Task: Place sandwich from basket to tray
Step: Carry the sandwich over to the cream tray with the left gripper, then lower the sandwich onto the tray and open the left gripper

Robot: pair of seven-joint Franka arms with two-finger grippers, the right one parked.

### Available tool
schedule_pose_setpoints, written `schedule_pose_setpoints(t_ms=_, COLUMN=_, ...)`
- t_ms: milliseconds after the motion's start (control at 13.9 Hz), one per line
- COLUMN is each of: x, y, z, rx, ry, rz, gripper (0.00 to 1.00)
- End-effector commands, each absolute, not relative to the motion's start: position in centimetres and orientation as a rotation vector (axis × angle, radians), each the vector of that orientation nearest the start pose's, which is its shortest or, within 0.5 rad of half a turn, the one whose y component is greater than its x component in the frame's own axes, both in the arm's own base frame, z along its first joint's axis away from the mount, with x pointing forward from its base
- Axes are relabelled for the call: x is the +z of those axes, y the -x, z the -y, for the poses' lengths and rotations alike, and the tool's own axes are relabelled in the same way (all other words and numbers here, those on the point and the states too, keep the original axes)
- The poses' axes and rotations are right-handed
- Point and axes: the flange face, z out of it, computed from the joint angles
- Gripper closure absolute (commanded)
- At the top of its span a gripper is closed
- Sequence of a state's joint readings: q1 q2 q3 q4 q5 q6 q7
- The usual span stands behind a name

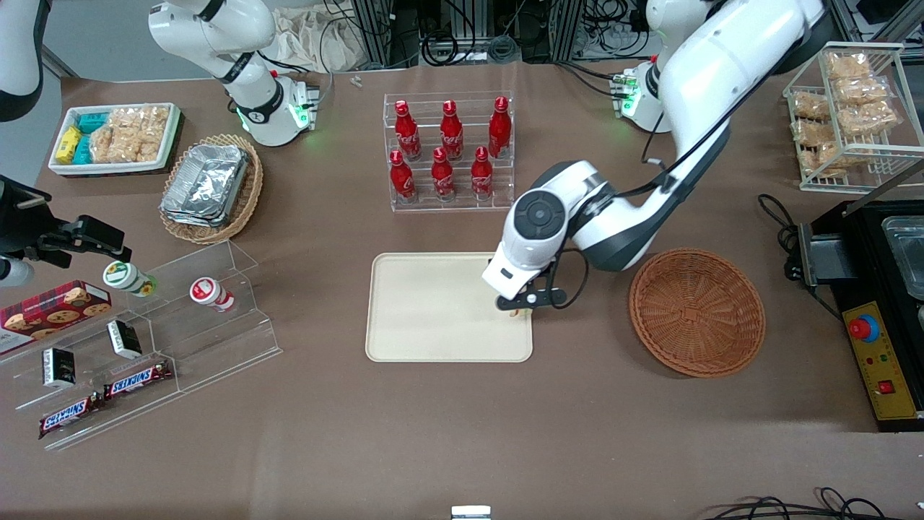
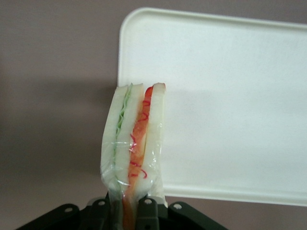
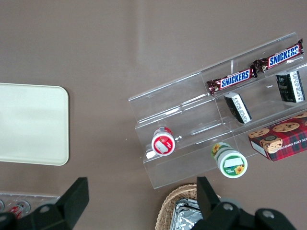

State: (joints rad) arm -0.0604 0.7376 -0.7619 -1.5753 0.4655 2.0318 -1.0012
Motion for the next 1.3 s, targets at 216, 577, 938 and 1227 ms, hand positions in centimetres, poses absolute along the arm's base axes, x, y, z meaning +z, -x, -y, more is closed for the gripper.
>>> schedule_pose_setpoints(t_ms=216, x=22.6, y=-55.7, z=44.2, rx=0.101, ry=3.133, rz=0.055, gripper=1.0)
schedule_pose_setpoints(t_ms=577, x=22.0, y=-56.2, z=43.5, rx=0.104, ry=3.124, rz=-0.01, gripper=0.38)
schedule_pose_setpoints(t_ms=938, x=26.1, y=-58.0, z=41.4, rx=0.064, ry=3.115, rz=0.066, gripper=0.0)
schedule_pose_setpoints(t_ms=1227, x=34.2, y=-60.9, z=38.8, rx=0.229, ry=3.176, rz=0.302, gripper=0.0)
